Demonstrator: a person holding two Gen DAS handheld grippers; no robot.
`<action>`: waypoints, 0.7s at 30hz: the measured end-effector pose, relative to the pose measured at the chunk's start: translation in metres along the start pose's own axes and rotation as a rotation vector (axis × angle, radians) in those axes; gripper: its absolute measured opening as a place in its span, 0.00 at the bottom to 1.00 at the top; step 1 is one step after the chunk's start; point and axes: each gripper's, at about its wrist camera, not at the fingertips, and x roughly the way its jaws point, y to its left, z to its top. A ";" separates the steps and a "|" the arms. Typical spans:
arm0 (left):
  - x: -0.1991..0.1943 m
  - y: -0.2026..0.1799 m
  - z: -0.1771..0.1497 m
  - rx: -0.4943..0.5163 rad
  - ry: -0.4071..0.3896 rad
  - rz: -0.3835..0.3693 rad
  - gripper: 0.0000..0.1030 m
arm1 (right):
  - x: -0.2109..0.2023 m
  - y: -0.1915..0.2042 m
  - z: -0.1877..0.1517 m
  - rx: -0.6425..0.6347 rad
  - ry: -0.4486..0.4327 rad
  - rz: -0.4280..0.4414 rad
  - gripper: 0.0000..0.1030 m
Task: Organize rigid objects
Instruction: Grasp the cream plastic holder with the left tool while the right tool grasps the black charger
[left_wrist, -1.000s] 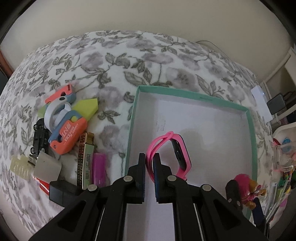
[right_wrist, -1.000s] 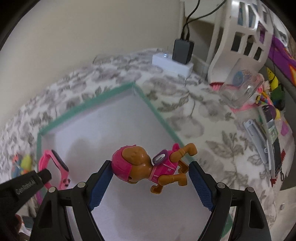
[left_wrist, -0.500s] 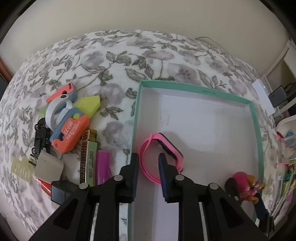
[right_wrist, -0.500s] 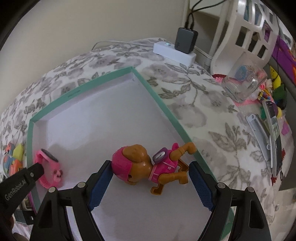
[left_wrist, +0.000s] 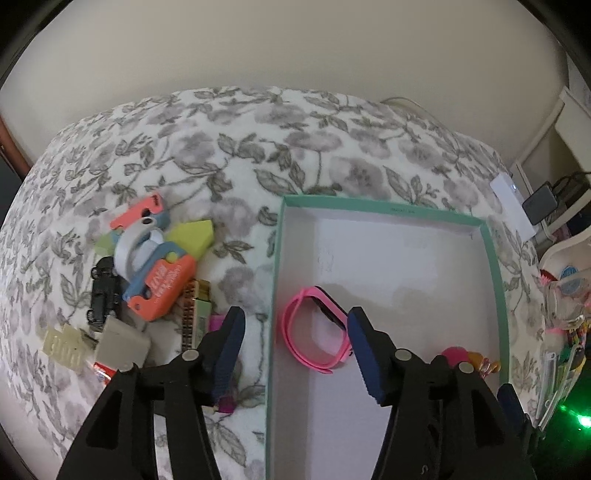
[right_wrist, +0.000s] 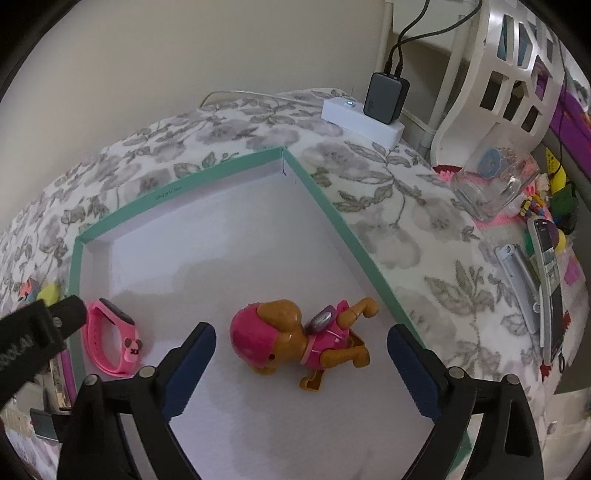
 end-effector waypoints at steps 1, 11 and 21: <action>-0.002 0.001 0.000 -0.003 -0.003 0.004 0.62 | -0.001 0.000 0.000 0.000 -0.004 0.001 0.95; -0.010 0.031 0.004 -0.085 -0.018 0.074 0.83 | -0.008 0.000 -0.001 0.008 -0.038 0.015 1.00; -0.013 0.077 0.008 -0.177 0.007 0.080 0.93 | -0.020 0.010 -0.001 0.001 -0.050 0.071 1.00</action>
